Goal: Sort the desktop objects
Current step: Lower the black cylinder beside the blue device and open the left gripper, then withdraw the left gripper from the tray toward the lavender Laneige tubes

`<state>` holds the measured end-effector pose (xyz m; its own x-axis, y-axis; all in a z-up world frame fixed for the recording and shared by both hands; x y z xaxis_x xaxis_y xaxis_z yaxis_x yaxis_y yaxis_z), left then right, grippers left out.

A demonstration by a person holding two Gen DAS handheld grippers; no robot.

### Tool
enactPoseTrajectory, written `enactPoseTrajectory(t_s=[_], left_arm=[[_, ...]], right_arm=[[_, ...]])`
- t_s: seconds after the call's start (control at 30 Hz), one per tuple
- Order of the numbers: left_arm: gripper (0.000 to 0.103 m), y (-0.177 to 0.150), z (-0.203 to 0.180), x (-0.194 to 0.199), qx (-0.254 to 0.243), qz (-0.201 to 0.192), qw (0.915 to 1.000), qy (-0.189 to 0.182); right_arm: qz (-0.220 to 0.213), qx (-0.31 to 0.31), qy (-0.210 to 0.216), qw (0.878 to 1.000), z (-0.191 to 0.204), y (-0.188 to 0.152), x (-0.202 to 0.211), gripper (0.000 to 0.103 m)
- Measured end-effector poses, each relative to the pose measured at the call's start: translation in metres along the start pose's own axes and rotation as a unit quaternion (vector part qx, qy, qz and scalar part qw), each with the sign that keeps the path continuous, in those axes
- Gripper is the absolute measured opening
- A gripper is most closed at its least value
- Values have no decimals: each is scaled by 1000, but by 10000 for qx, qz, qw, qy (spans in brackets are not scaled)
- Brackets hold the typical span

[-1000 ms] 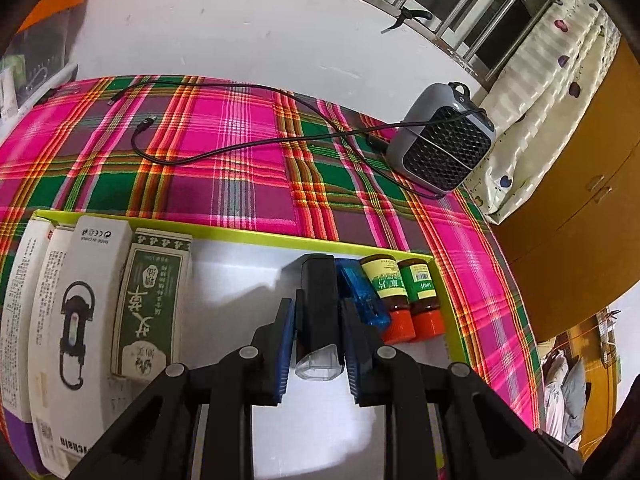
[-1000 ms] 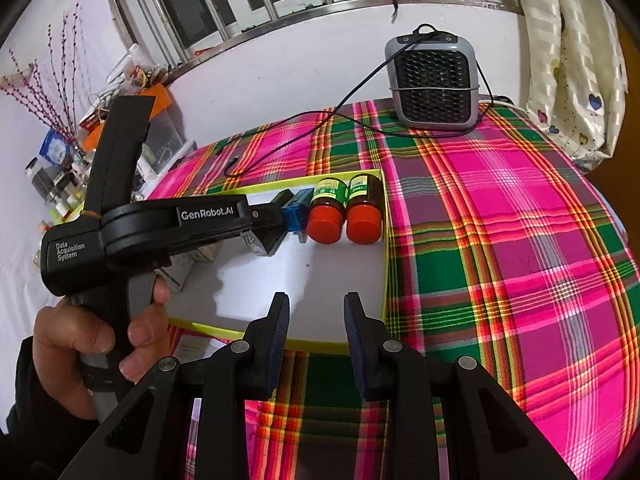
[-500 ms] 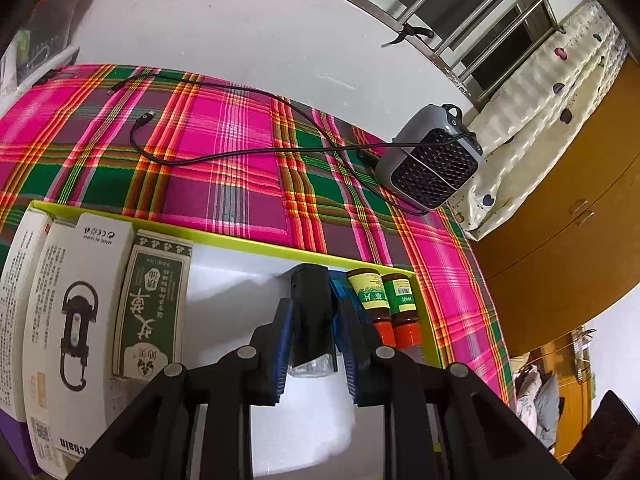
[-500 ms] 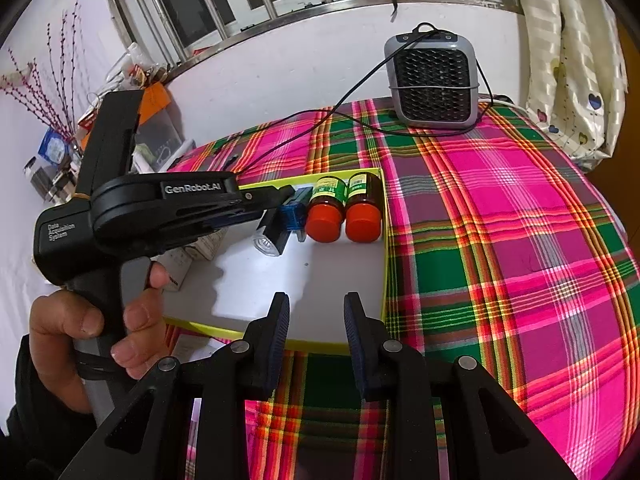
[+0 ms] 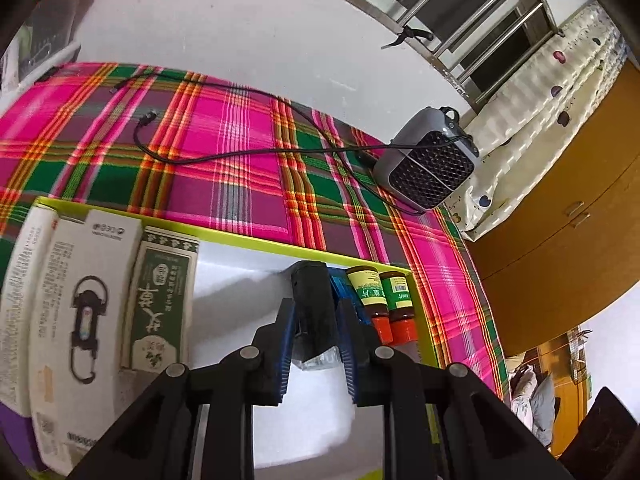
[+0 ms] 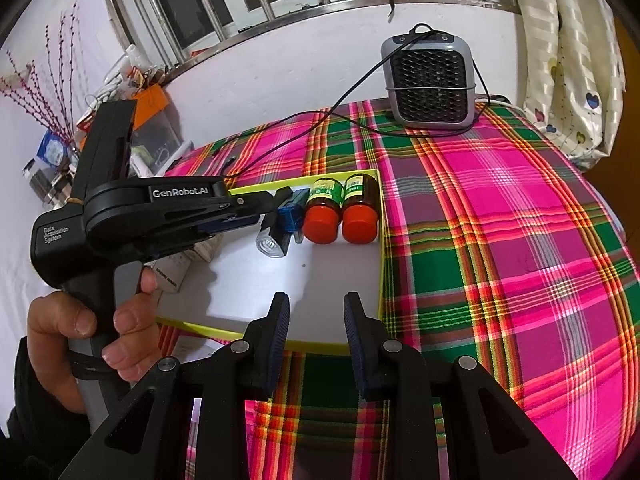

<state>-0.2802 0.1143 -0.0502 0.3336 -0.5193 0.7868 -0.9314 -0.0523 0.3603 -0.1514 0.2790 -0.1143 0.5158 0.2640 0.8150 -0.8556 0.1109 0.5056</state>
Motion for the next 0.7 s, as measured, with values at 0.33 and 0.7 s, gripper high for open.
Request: enactPoseTrajectory(t_s=[0.33,0.7], left_arm=[[22,-42,-4,40,-371,-189,9991,85],[22,-95,4,73,-623,-393,9961,484]], right_arm=[[-24,74,0,10000,7,-7,8,30],[75,245,150,9996,25,-28,10,30]])
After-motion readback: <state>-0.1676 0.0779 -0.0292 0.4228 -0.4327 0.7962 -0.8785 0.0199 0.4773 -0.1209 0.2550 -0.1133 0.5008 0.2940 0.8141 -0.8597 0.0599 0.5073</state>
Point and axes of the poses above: each gripper's, at about its wrist camera, not at the fingertips, and x roughly against the way its jaws point, z to its left, y to its top, the point moved 2 cm from there along -x, roughly the way its jaws point, and after that the axes turned 10 degrees about z, right-handed, at the moved point
